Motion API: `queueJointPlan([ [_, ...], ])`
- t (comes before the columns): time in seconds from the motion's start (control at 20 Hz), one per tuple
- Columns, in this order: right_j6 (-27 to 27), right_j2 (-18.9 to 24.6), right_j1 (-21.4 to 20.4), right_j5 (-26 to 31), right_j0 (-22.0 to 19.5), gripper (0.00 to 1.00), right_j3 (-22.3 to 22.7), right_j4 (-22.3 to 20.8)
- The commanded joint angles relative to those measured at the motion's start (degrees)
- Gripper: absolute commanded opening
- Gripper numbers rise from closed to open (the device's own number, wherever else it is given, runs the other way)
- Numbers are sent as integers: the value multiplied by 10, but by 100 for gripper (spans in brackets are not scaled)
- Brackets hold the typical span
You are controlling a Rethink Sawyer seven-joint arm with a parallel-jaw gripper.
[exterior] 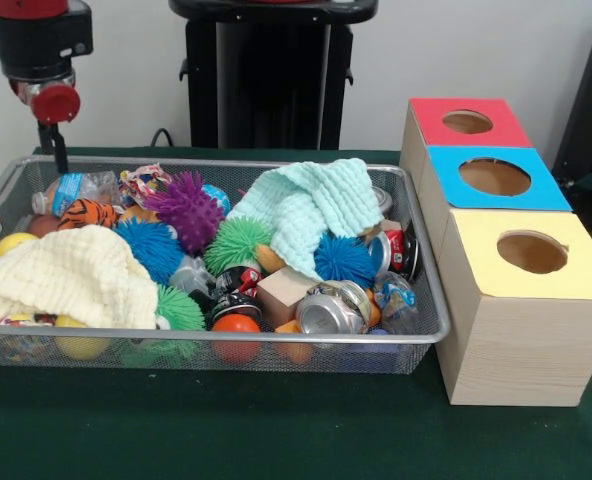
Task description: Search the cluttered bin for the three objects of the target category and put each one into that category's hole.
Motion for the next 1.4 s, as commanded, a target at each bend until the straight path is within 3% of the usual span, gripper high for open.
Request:
queueJointPlan([
  [0.05, 113, -72, 16, 89, 61, 100, -36, 44],
  [0.25, 127, -100, 30, 95, 80, 100, -58, 73],
  [0.55, 226, -170, 100, 51, 153, 100, -78, 171],
  [0.8, 219, -194, 89, 96, 186, 100, -95, 226],
  [1.05, 210, -207, 130, 113, 193, 100, -151, 262],
  [1.25, 193, -198, 133, 107, 182, 100, -150, 278],
  [1.4, 178, -190, 109, 116, 172, 100, -129, 289],
])
